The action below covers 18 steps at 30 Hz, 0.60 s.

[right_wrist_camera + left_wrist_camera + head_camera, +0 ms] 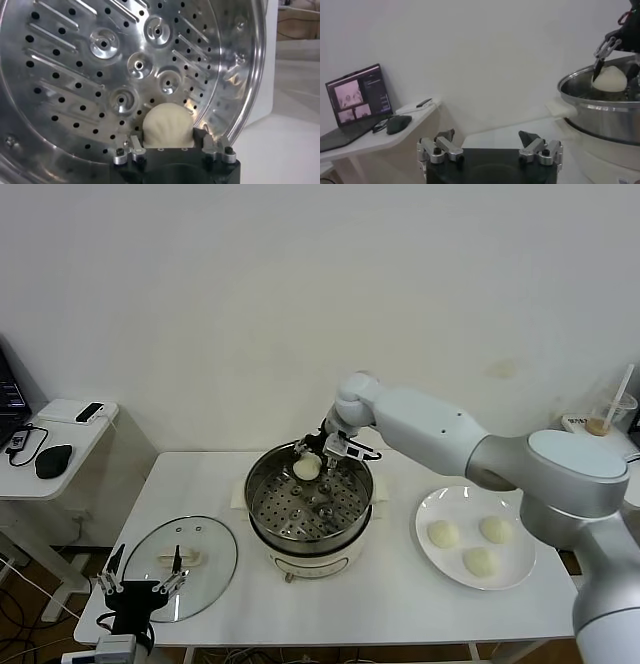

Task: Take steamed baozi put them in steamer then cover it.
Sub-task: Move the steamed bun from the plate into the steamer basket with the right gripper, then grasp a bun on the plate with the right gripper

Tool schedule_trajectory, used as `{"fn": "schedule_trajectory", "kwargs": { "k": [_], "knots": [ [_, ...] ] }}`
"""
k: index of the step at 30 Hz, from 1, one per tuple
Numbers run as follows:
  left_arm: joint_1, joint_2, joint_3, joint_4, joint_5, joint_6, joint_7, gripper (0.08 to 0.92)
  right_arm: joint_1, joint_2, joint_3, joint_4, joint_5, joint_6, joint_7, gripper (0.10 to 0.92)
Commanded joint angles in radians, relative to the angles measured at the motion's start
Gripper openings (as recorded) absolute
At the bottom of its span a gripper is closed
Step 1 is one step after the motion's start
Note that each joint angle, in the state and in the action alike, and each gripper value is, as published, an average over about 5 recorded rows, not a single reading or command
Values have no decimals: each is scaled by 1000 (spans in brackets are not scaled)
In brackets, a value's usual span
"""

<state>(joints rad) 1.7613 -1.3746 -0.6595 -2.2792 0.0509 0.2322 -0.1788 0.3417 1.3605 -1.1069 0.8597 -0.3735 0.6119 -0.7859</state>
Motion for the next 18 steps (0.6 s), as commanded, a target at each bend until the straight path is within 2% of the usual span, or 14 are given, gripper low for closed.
{"fn": "schedule_trajectory", "kwargs": {
  "k": [1,4,9,14,18],
  "knots": [
    [-1,0,1,-3,2,1,0,823,10,8,-1,-13,44,12,5,814],
    [-1,2,2,-5,4,2,1,823,69,-32,-45,74,196,-77,-30,821],
    [-5,6,2,-9,1,5,5,823,247,-149,-131,299,493,-388,-106,823],
    [-11,19,-4,-15,-11,11,14,823,319,-286,-128,401,552,-611,-112,823],
    [-26,42,-15,-17,-30,18,22,823,337,-451,-139,527,594,-795,-119,823]
  ]
}}
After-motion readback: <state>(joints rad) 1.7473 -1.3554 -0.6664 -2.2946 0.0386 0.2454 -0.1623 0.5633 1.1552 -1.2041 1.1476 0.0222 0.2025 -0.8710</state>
